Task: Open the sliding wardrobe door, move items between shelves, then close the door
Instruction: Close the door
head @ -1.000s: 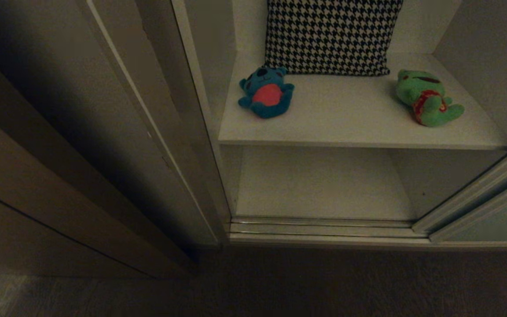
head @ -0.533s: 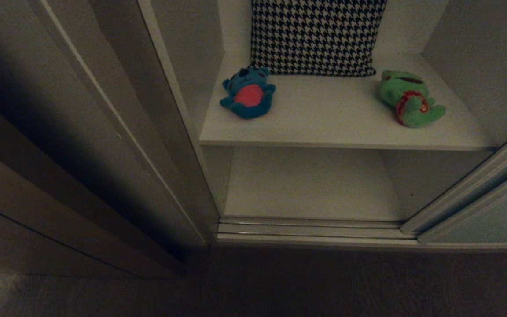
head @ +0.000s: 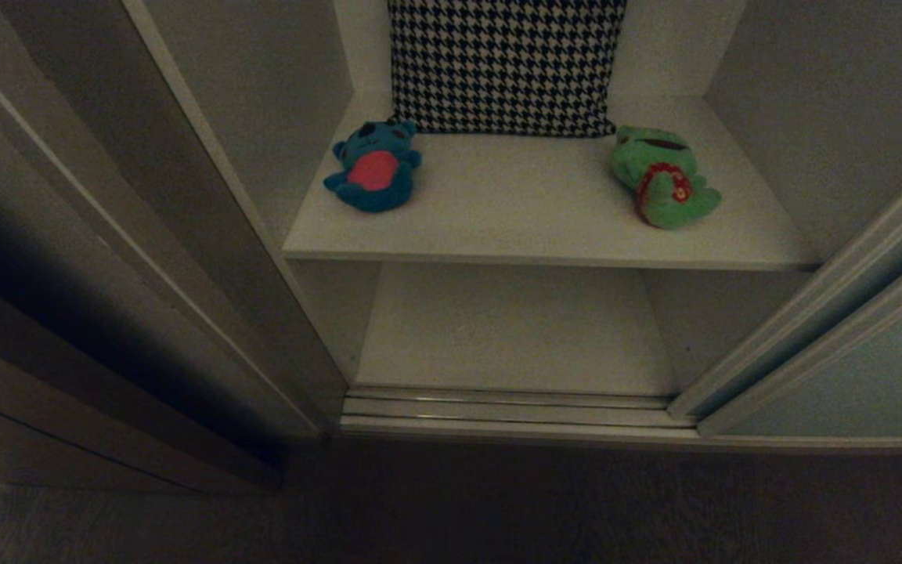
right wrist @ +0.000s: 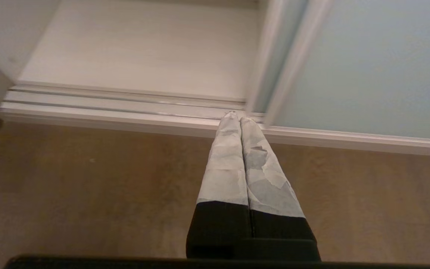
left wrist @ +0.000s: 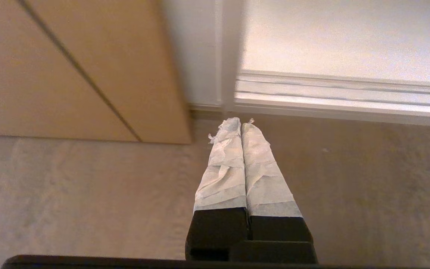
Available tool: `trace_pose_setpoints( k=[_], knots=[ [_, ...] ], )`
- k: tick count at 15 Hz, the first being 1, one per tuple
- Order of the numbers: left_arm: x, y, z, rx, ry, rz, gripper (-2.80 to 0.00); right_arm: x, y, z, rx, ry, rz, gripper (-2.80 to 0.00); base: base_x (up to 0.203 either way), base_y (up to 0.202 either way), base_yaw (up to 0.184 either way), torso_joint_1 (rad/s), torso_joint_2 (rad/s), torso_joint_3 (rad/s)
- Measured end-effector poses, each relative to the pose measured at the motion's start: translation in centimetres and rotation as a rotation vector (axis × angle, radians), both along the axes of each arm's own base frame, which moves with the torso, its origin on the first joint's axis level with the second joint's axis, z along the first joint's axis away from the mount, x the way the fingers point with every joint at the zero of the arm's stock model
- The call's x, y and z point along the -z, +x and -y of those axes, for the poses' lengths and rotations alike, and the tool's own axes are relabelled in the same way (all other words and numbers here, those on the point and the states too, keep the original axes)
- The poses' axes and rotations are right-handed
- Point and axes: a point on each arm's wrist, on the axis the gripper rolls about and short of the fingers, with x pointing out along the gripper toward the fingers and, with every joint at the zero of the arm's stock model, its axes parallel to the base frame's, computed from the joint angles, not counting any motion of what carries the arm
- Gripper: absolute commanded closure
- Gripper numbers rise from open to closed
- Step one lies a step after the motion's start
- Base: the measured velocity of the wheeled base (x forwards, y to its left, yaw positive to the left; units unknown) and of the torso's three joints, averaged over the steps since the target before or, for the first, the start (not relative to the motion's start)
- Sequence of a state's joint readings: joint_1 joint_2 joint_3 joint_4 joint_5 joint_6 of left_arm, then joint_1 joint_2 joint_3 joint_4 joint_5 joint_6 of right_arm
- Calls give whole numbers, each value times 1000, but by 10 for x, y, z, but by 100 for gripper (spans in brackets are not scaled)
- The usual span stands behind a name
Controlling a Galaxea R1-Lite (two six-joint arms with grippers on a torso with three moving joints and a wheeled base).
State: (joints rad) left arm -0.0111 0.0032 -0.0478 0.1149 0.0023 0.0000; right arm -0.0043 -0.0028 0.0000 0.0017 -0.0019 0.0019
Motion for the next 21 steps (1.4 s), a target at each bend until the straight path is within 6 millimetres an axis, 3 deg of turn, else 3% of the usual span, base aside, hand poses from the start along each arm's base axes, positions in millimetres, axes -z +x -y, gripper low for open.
trace_pose_setpoints(
  k=[9,21],
  knots=[
    [0,0,0,0,-7,-1,0,0,0,0,0,0,0,0,0,-178,0,0,3,3],
    [0,0,0,0,-9,-1,0,0,0,0,0,-3,-16,0,0,0,0,0,0,0]
  ],
)
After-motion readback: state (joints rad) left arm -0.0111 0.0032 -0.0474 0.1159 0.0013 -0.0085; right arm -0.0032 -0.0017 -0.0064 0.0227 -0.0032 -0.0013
